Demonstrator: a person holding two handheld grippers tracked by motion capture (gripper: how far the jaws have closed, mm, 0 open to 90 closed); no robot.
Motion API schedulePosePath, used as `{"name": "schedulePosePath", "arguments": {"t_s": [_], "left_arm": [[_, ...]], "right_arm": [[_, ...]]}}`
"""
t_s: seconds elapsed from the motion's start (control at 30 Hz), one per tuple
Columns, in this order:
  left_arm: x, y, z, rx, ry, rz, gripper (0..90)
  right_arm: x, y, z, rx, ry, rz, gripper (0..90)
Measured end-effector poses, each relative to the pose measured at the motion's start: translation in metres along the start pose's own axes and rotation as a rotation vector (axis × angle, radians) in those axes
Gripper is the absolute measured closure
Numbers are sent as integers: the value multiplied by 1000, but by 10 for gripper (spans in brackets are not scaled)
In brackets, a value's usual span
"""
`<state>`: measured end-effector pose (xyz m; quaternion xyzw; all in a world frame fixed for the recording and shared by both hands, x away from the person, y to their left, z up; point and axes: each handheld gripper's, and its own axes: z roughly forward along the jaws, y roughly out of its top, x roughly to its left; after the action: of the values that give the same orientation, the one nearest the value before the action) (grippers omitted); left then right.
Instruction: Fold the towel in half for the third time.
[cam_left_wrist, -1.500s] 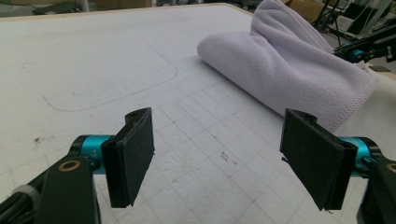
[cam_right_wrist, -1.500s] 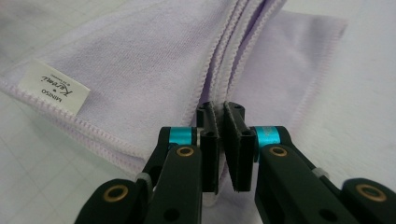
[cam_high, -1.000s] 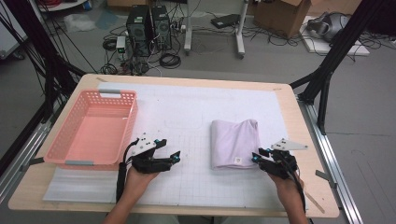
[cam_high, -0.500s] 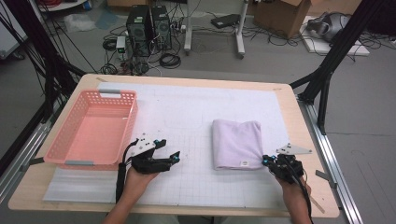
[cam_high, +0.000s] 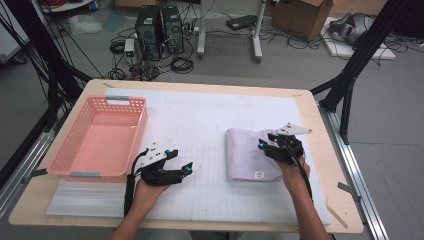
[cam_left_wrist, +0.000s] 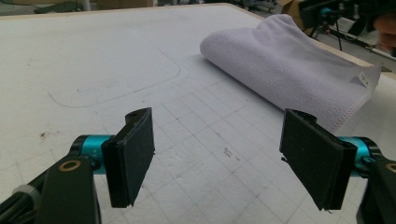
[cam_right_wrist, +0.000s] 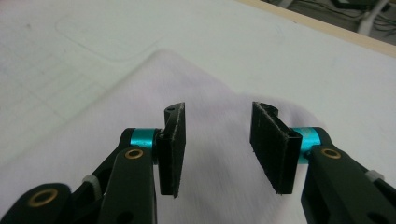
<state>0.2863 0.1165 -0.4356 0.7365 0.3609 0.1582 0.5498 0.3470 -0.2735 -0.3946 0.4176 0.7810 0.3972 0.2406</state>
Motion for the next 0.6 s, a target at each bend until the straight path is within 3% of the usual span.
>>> {"name": "schedulePosePath", "arguments": {"t_s": [0.17,0.4,0.5,0.6], "left_arm": [[0,0,0,4,0,8,266],[1,-2,0,7,3,0,267],[2,-2,0,3,5,-4,268],[2,-2,-1,3,4,-1,268]], "right_arm": [[5,20,37,78,23,-12,570],[17,29,81,194,10,-31,649],[27,30,91,185,31,-60,707],[33,31,93,161,81,-68,707]]}}
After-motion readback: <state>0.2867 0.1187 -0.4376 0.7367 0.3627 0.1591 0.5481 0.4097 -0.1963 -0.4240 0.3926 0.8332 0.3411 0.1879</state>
